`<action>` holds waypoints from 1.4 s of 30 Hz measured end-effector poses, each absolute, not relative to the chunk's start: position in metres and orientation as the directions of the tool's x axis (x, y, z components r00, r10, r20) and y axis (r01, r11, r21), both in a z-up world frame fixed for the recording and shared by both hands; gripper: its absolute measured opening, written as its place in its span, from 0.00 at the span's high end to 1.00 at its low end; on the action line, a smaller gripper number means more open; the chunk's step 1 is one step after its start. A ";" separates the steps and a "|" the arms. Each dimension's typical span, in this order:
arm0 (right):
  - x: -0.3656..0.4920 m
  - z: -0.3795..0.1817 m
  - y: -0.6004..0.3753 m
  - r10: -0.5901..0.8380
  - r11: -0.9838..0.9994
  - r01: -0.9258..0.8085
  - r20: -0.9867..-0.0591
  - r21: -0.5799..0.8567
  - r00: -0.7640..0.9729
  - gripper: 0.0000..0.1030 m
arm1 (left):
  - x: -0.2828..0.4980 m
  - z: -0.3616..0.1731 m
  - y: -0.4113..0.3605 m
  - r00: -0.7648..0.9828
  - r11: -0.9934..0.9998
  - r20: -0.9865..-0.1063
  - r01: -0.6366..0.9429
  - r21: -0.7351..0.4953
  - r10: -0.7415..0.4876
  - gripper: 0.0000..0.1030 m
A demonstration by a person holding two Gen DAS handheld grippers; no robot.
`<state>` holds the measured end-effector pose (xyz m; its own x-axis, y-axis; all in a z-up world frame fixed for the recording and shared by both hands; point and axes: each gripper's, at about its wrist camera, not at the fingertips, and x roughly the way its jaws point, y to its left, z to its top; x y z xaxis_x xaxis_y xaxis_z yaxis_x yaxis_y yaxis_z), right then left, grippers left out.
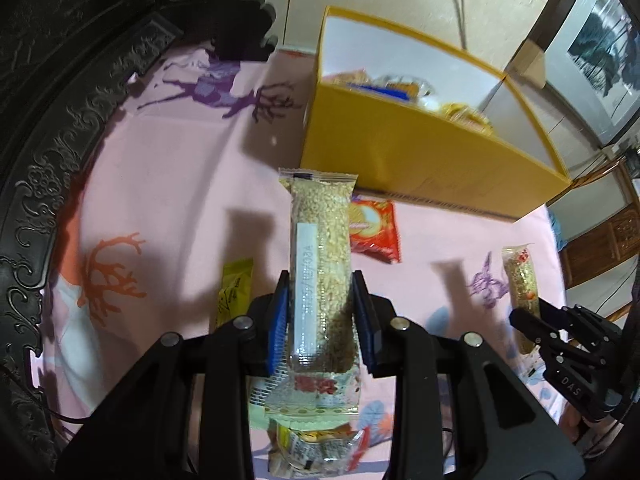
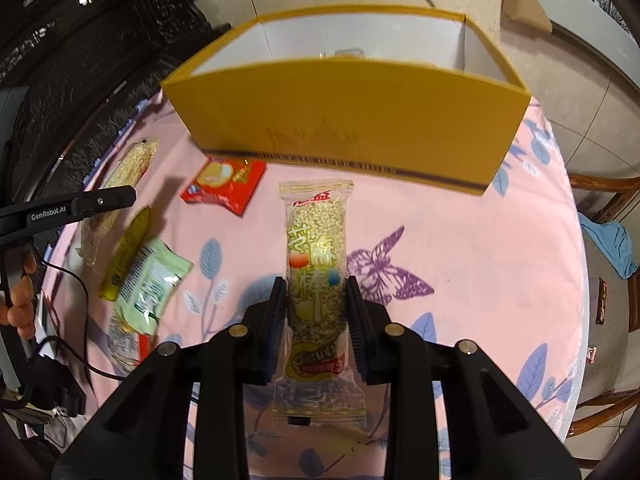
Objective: Organize snacks
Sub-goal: 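Carry both rice-cake bars over the yellow box and open both tools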
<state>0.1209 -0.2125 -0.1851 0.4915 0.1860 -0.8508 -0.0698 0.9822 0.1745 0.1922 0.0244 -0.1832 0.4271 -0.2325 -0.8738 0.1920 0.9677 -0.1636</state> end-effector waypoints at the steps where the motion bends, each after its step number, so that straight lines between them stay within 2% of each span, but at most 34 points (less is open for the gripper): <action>1: 0.121 -0.180 -0.212 0.190 0.981 -0.070 -0.844 0.179 0.501 0.71 | 0.192 -0.178 0.024 0.434 0.966 -0.869 0.194 -0.169 -0.239 0.71; 9: 0.127 -0.133 -0.226 0.194 0.979 -0.063 -0.778 0.196 0.598 0.71 | 0.198 -0.121 0.008 0.521 0.951 -0.801 0.240 -0.195 -0.296 0.71; 21: 0.186 -0.044 -0.262 0.117 0.988 -0.032 -0.603 0.150 0.789 0.71 | 0.255 -0.035 -0.053 0.629 0.908 -0.665 0.368 -0.202 -0.403 0.71; 35: 0.241 -0.048 -0.281 0.079 0.992 -0.009 -0.565 0.125 0.821 0.71 | 0.312 -0.039 -0.109 0.625 0.896 -0.662 0.407 -0.177 -0.415 0.71; 36: 0.243 -0.050 -0.281 0.083 0.992 -0.011 -0.571 0.128 0.816 0.68 | 0.313 -0.041 -0.111 0.631 0.901 -0.662 0.401 -0.169 -0.405 0.62; 37: 0.248 -0.054 -0.281 0.083 0.991 -0.006 -0.583 0.132 0.808 0.63 | 0.315 -0.044 -0.113 0.638 0.907 -0.665 0.390 -0.156 -0.389 0.44; 38: 0.249 -0.056 -0.282 0.071 0.991 0.008 -0.586 0.132 0.808 0.51 | 0.317 -0.046 -0.114 0.652 0.923 -0.670 0.360 -0.137 -0.354 0.13; 39: 0.249 -0.056 -0.284 0.050 0.991 0.030 -0.580 0.127 0.813 0.39 | 0.315 -0.046 -0.113 0.673 0.933 -0.660 0.337 -0.129 -0.334 0.11; 42: 0.244 -0.055 -0.284 0.043 0.992 0.033 -0.560 0.125 0.827 0.39 | 0.312 -0.045 -0.111 0.681 0.929 -0.645 0.346 -0.132 -0.346 0.11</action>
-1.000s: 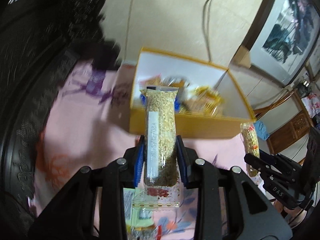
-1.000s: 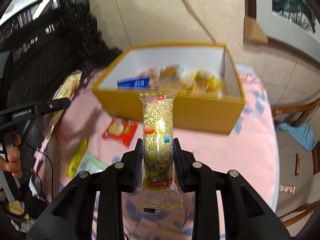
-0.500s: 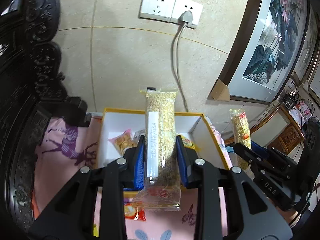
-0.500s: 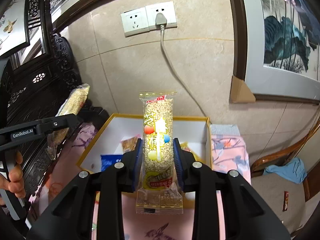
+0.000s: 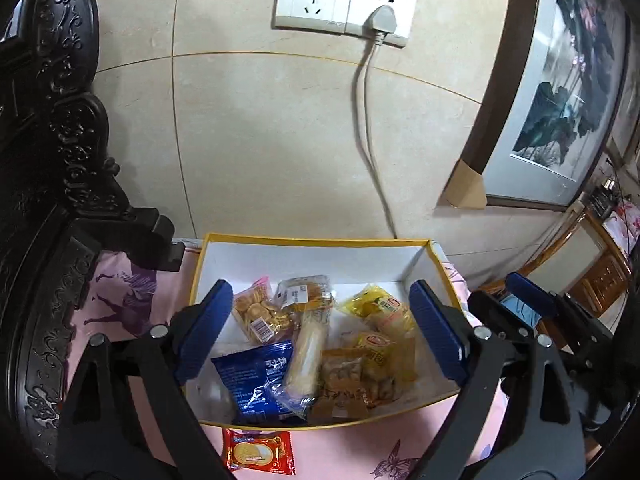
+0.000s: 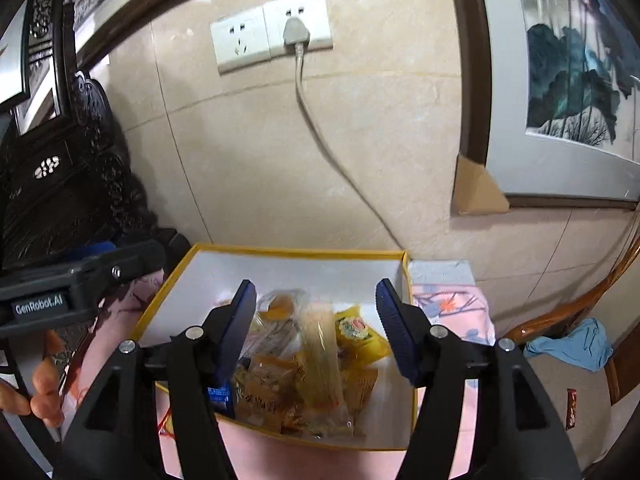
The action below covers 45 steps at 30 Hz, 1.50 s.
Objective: Organize snacks
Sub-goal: 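Carry both rice-cake bars over the yellow box and open both tools, then move both tools back to the cloth and grasp white snack packet with right tool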
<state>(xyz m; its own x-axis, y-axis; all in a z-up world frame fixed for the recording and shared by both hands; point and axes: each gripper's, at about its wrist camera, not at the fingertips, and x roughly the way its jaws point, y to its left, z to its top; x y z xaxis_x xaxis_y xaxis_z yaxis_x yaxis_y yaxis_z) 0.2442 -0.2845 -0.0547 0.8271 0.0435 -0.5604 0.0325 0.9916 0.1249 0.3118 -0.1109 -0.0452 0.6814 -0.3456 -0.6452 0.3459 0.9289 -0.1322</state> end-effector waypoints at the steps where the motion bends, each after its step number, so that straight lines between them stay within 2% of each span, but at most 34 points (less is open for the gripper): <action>1: 0.243 -0.055 -0.284 0.043 0.992 0.032 -0.561 0.122 0.827 0.39 | 0.310 -0.045 -0.110 0.687 0.930 -0.642 0.343 -0.128 -0.342 0.11; 19: 0.217 -0.049 -0.261 0.084 0.992 -0.015 -0.572 0.125 0.816 0.39 | 0.279 -0.029 -0.094 0.709 0.933 -0.619 0.337 -0.123 -0.338 0.11; 23: 0.197 -0.056 -0.247 0.122 0.989 -0.051 -0.589 0.137 0.799 0.39 | 0.255 -0.032 -0.065 0.721 0.947 -0.623 0.302 -0.109 -0.301 0.11; 27: 0.177 -0.078 -0.223 0.183 0.982 -0.116 -0.638 0.147 0.748 0.39 | 0.233 -0.048 -0.018 0.720 0.974 -0.660 0.210 -0.088 -0.215 0.11; 36: 0.114 -0.141 -0.133 0.362 0.913 -0.373 -0.753 0.167 0.549 0.39 | 0.184 -0.092 0.092 0.661 0.990 -0.747 -0.046 -0.132 -0.069 0.11; 45: 0.059 -0.176 -0.061 0.490 0.691 -0.717 -0.788 0.091 0.372 0.39 | 0.151 -0.127 0.123 0.597 0.988 -0.802 -0.104 -0.112 -0.028 0.11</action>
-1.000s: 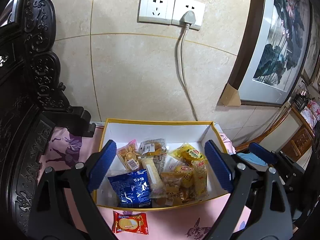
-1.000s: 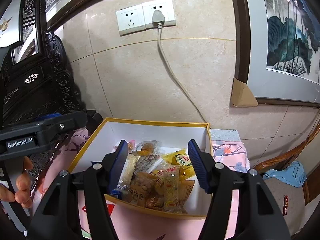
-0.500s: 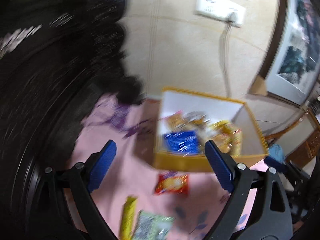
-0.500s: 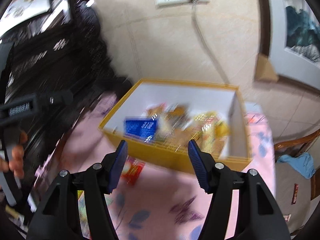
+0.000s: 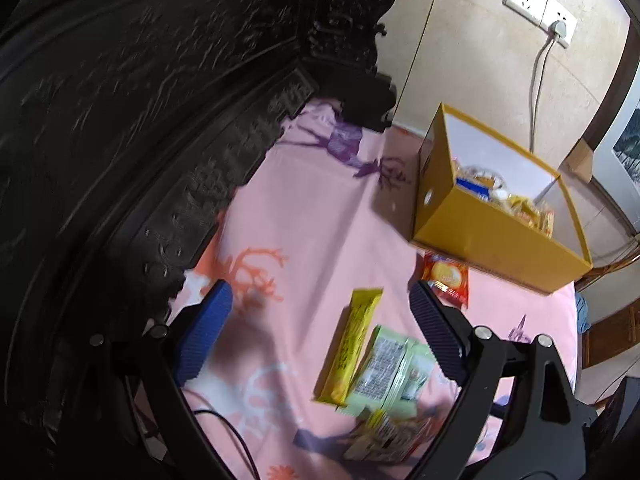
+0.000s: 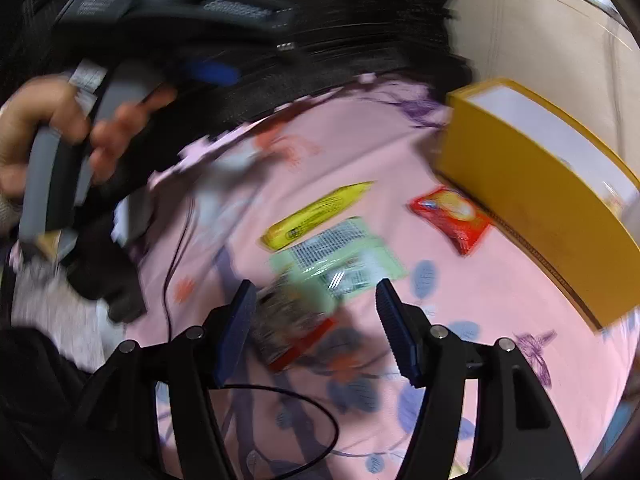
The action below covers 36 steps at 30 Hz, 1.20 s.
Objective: Organize snacks
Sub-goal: 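Move both tools back to the cloth and grasp white snack packet with right tool, then grasp yellow snack bar with left tool while right tool holds white packet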
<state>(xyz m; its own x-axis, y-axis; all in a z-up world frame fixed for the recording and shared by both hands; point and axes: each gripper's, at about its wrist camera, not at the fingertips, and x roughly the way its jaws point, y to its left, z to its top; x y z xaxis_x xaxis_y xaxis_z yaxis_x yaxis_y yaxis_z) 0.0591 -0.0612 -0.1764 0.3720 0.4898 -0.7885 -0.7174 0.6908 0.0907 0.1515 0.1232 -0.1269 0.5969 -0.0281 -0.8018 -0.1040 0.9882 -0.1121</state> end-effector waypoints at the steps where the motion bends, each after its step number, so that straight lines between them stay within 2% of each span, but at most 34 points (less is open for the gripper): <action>1: 0.056 -0.179 -0.057 0.494 0.666 -0.743 -0.788 0.073 0.366 0.39 | 0.149 -0.130 0.125 0.591 0.988 -0.806 -0.107 -0.112 -0.027 0.11; 10: 0.045 -0.206 -0.020 0.500 0.431 -0.901 -0.816 -0.057 0.290 0.39 | 0.140 -0.144 0.141 0.561 0.980 -0.828 -0.146 -0.132 -0.028 0.11; 14: 0.043 -0.232 -0.009 0.414 0.360 -0.925 -0.867 -0.123 0.277 0.39 | 0.141 -0.148 0.146 0.552 0.977 -0.834 -0.164 -0.135 -0.023 0.11; 16: 0.043 -0.240 -0.011 0.393 0.361 -0.922 -0.874 -0.140 0.286 0.43 | 0.142 -0.149 0.148 0.549 0.976 -0.836 -0.168 -0.136 -0.022 0.11; 17: 0.044 -0.243 -0.013 0.384 0.365 -0.922 -0.882 -0.125 0.272 0.54 | 0.142 -0.150 0.148 0.546 0.976 -0.837 -0.169 -0.136 -0.022 0.11; 20: 0.045 -0.239 -0.023 0.391 0.414 -0.905 -0.879 -0.098 0.274 0.60 | 0.145 -0.154 0.147 0.533 0.977 -0.846 -0.167 -0.130 -0.021 0.11; 31: 0.054 -0.207 -0.094 0.385 0.732 -0.678 -0.861 0.067 0.331 0.62 | 0.160 -0.197 0.109 0.450 0.992 -0.891 -0.066 -0.103 -0.063 0.11; 36: 0.050 -0.202 -0.107 0.371 0.782 -0.619 -0.857 0.080 0.357 0.61 | 0.170 -0.219 0.093 0.416 0.996 -0.907 -0.027 -0.080 -0.062 0.11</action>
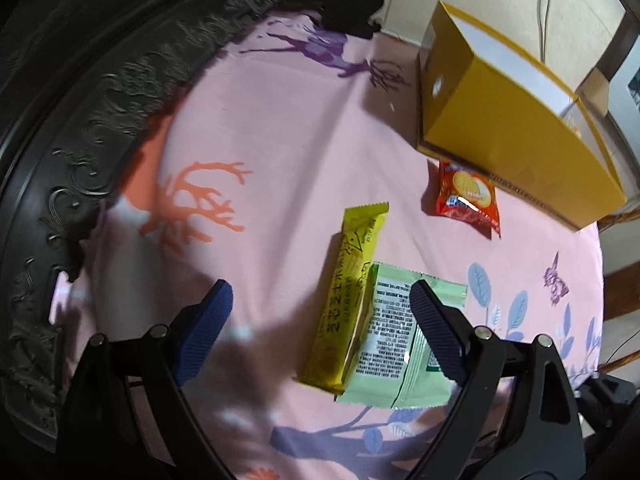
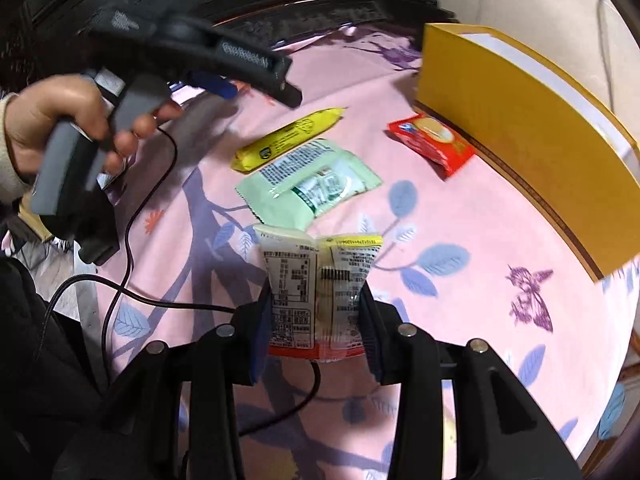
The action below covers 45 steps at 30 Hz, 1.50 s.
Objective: Organize snacks
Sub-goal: 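Grasp yellow snack bar with left tool while right tool holds white packet, then carry yellow bar and white packet into the yellow box and release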
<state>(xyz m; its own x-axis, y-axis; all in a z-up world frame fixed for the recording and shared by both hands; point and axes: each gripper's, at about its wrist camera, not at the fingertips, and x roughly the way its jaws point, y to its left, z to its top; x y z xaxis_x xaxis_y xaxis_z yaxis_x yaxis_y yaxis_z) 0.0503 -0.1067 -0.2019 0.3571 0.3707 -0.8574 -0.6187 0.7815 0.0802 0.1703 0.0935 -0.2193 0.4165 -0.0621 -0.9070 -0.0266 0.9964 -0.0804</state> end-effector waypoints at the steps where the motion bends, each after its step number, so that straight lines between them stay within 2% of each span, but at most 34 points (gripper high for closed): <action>1: 0.050 -0.201 -0.108 0.368 0.789 -0.609 -0.857 0.081 0.362 0.61 | 0.173 -0.222 0.091 0.413 0.997 -0.909 -0.022 -0.076 -0.060 0.11; 15: 0.061 -0.200 -0.122 0.357 0.828 -0.551 -0.857 0.106 0.372 0.60 | 0.193 -0.256 0.083 0.362 1.000 -0.932 -0.009 -0.029 -0.024 0.13; 16: 0.061 -0.200 -0.122 0.356 0.829 -0.549 -0.858 0.107 0.371 0.60 | 0.193 -0.258 0.084 0.358 1.000 -0.934 -0.013 -0.025 -0.019 0.16; 19: 0.062 -0.202 -0.122 0.351 0.833 -0.543 -0.860 0.107 0.370 0.60 | 0.195 -0.258 0.086 0.361 0.999 -0.932 -0.019 -0.027 -0.019 0.33; 21: 0.063 -0.202 -0.122 0.350 0.836 -0.538 -0.861 0.110 0.369 0.60 | 0.196 -0.257 0.084 0.359 1.000 -0.933 -0.001 -0.013 -0.011 0.50; 25: 0.066 -0.202 -0.123 0.350 0.840 -0.532 -0.859 0.112 0.372 0.60 | 0.196 -0.256 0.082 0.362 0.999 -0.932 0.025 0.024 0.013 0.65; 27: 0.067 -0.201 -0.124 0.352 0.841 -0.529 -0.857 0.113 0.377 0.60 | 0.195 -0.254 0.082 0.362 0.999 -0.932 0.027 0.025 0.013 0.80; 37: 0.073 -0.179 -0.135 0.370 0.862 -0.492 -0.816 0.123 0.444 0.61 | 0.183 -0.218 0.086 0.424 0.999 -0.904 0.019 -0.051 -0.054 0.80; 45: 0.091 -0.139 -0.159 0.354 0.900 -0.423 -0.748 0.109 0.562 0.61 | 0.189 -0.158 0.065 0.523 0.993 -0.844 0.073 -0.094 -0.118 0.80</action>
